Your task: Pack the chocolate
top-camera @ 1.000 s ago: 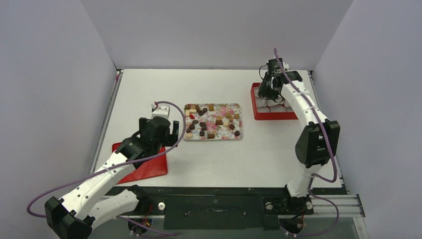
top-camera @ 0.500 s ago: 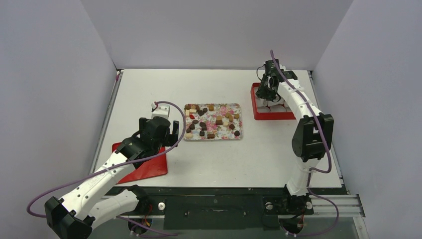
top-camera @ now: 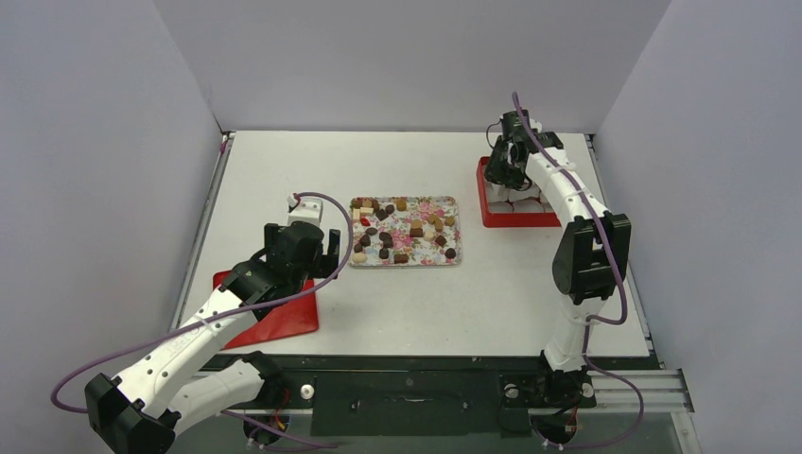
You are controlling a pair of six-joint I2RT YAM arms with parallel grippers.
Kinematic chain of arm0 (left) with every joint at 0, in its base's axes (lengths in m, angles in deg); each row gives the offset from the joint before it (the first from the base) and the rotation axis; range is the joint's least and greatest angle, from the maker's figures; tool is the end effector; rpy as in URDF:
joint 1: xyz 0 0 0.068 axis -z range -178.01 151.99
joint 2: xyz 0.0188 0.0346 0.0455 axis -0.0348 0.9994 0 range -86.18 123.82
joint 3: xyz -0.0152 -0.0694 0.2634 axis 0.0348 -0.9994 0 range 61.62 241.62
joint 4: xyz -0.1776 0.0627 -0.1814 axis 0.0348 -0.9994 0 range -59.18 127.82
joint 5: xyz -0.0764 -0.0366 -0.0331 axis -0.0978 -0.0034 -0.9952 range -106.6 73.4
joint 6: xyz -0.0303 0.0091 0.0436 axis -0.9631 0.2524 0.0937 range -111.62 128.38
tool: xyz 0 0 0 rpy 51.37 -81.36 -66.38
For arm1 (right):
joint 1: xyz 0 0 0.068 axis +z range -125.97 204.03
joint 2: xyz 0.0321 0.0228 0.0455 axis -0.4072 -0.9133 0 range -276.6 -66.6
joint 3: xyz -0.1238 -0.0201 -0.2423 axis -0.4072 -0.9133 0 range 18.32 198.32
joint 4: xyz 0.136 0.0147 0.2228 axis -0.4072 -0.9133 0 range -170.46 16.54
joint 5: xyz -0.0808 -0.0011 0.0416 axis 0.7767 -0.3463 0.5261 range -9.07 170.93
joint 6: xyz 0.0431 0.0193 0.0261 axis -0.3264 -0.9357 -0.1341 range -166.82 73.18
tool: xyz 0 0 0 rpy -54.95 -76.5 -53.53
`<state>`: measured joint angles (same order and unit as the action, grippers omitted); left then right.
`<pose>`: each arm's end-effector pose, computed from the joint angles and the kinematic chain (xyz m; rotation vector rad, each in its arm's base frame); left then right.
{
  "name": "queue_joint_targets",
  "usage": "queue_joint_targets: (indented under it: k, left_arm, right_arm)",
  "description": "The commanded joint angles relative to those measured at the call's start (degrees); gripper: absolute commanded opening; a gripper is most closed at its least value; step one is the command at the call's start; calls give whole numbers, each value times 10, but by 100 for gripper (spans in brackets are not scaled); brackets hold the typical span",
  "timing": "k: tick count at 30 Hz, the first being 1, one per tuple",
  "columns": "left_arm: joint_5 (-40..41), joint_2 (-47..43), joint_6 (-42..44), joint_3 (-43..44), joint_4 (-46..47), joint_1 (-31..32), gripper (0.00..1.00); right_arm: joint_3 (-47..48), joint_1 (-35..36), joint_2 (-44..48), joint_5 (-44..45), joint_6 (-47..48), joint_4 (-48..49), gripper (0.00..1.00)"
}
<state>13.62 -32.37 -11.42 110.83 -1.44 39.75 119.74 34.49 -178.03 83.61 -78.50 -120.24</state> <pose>0.1602 -0.1014 0.2943 0.0933 2.2115 0.0697 0.4214 0.0761 0.2841 0.4920 2.5283 0.2199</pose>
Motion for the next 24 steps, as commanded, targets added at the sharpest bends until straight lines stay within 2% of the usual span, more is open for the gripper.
queue_joint_targets:
  k: [1, 9, 24]
  left_arm:
    - [8, -2, 6, 3, 9, -2, 97]
    - [6, -2, 6, 3, 11, -3, 96]
    - [-1, 1, 6, 3, 9, -3, 96]
  right_arm:
    - [37, -5, -2, 17, 4, 14, 41]
    - [15, -4, 36, 22, 1, 11, 40]
    - [-129, -1, 214, 8, -8, 23, 38]
